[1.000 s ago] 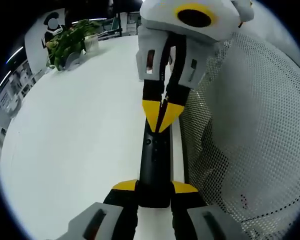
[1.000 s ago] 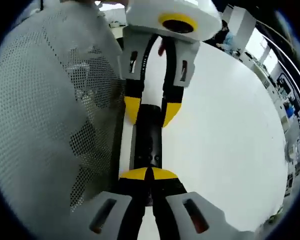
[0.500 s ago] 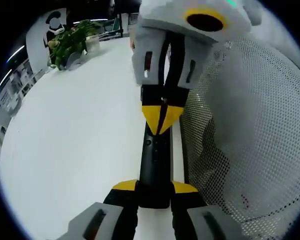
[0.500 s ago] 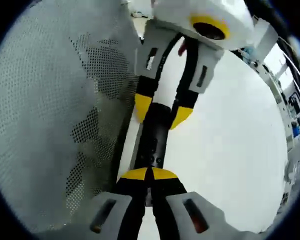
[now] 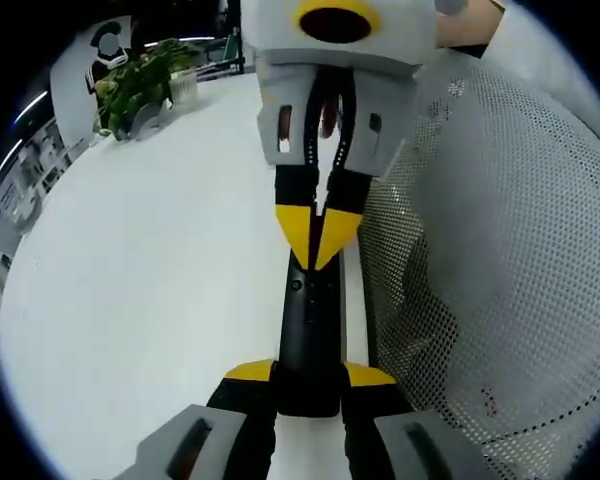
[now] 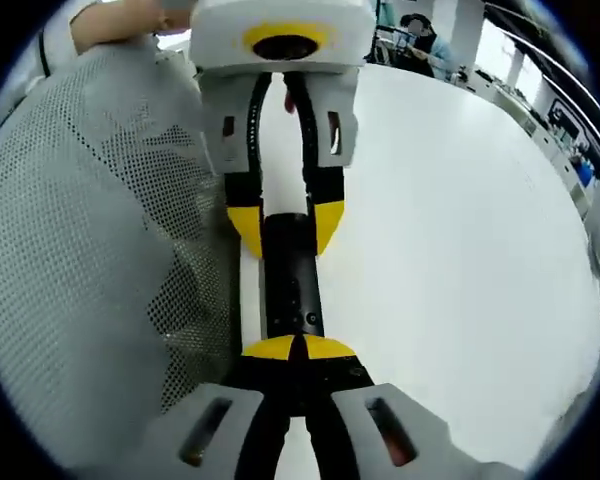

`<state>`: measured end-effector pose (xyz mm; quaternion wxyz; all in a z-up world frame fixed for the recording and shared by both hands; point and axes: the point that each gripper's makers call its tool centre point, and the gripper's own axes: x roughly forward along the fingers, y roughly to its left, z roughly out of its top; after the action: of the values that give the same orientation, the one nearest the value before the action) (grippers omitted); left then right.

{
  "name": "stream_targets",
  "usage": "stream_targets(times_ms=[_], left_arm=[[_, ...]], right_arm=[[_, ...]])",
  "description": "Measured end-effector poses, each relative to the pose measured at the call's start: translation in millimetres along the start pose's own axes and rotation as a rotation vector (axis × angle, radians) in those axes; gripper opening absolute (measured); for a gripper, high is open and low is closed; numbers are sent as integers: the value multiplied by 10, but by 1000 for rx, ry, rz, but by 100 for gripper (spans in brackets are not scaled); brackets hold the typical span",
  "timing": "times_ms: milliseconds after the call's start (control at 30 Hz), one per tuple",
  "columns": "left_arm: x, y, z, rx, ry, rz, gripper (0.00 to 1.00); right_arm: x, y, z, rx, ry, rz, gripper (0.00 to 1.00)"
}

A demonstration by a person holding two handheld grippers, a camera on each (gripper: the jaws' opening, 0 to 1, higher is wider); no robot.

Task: Press the specified remote control buttons in sequence, fully releasing each button before pressing the next.

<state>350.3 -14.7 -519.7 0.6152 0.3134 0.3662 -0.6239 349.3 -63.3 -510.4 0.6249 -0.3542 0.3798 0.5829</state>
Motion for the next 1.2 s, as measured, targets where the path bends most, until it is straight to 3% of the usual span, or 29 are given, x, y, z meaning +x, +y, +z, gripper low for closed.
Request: stream_targets(times_ms=[67, 533, 1200], left_arm=[[1, 0, -1, 2, 2, 1, 24], [-6, -6, -4, 8, 9, -3, 24], [-18, -18, -2, 4, 5, -2, 24]], right_arm=[[-3, 3, -3, -43, 1, -10, 0], [-4, -2, -6, -41, 1, 2, 0], [-21, 15, -12, 43, 10, 44, 11]])
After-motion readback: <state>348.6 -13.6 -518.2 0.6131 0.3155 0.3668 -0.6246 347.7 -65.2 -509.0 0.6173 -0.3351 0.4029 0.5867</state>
